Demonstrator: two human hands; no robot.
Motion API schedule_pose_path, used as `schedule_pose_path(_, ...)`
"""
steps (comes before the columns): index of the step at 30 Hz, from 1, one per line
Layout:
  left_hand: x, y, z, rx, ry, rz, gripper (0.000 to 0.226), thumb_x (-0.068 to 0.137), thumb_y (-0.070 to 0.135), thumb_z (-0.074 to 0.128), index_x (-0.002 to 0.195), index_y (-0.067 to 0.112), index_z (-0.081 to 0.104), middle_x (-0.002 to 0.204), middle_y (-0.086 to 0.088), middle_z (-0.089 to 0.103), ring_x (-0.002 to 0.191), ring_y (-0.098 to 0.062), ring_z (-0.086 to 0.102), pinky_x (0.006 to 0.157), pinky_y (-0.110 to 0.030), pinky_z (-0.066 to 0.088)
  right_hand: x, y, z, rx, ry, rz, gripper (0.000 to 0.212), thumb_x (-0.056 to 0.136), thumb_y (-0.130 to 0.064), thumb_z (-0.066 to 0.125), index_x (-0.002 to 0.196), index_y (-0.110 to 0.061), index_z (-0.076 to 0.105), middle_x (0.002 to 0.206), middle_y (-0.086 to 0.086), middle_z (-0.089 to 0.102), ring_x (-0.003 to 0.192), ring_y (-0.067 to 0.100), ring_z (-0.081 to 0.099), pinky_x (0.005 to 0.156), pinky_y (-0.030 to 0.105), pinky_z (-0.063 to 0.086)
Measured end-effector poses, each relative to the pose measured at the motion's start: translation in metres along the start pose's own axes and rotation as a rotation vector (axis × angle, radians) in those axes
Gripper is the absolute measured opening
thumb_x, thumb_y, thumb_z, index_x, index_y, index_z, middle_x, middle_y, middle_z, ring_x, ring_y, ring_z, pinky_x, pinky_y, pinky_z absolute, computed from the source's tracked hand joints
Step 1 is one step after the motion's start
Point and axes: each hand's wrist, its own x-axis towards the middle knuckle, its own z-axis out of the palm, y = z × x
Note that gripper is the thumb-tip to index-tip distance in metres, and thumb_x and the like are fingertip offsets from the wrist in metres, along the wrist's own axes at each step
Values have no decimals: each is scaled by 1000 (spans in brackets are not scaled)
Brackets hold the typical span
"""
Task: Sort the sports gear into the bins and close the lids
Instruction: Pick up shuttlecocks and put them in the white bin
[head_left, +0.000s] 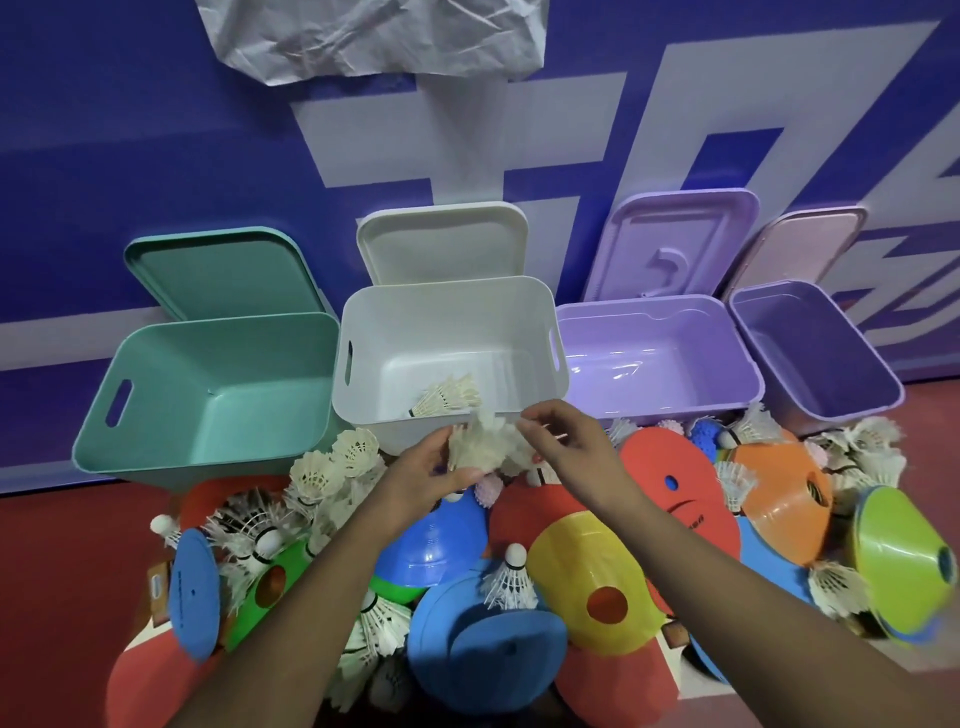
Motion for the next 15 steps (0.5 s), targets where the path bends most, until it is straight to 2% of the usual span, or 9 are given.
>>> schedule_pose_path(2, 0, -4, 2, -79, 35, 4, 53, 84, 3, 73, 129, 25, 56, 116, 8, 70, 106, -4, 63, 81, -25, 47, 1, 28, -14, -356, 97, -1, 19, 91, -37, 62, 89, -19, 60, 88, -2, 59, 86, 17, 58, 69, 27, 40)
schedule_pose_path(4, -1, -8, 5, -89, 62, -7, 54, 83, 0, 72, 128, 24, 56, 116, 7, 70, 111, -7, 63, 83, -20, 50, -2, 55, -20, -671, 118, 61, 29, 89, -44, 58, 83, -16, 52, 85, 3, 51, 91, 29, 54, 69, 31, 34)
schedule_pose_path(7, 0, -14, 10, -82, 94, -14, 53, 81, 0, 74, 122, 29, 57, 116, 5, 70, 110, -10, 63, 78, -18, 52, -7, 74, -15, -821, 7, 236, 35, 88, -41, 59, 98, -8, 56, 101, 13, 56, 104, 34, 49, 82, 37, 39)
schedule_pose_path(9, 1, -17, 11, -82, 118, -28, 52, 81, 1, 74, 118, 33, 58, 114, 5, 69, 107, -8, 64, 75, -18, 53, -6, 77, -10, -824, 28, 228, 21, 88, -27, 57, 97, -8, 57, 102, 13, 60, 102, 32, 49, 81, 38, 40)
schedule_pose_path(11, 1, -17, 12, -75, 126, -32, 51, 81, 1, 74, 113, 36, 59, 112, 7, 70, 105, -8, 64, 73, -18, 54, -4, 75, -9, -708, 134, 219, 6, 83, -14, 57, 83, -8, 59, 87, 11, 63, 90, 31, 54, 70, 35, 41)
schedule_pose_path(13, 1, -19, 12, -64, 128, -42, 51, 80, 2, 75, 114, 38, 59, 113, 9, 69, 105, -6, 64, 73, -19, 54, -2, 75, -11, -619, 182, 221, 5, 79, -7, 62, 75, -8, 64, 77, 8, 66, 80, 30, 59, 66, 31, 40)
schedule_pose_path(15, 1, -19, 11, -53, 135, -50, 51, 81, 3, 75, 112, 40, 58, 112, 10, 69, 104, -5, 64, 72, -20, 55, -3, 74, -14, -574, 163, 223, 5, 78, -6, 66, 74, -9, 68, 76, 6, 69, 78, 26, 61, 67, 27, 36)
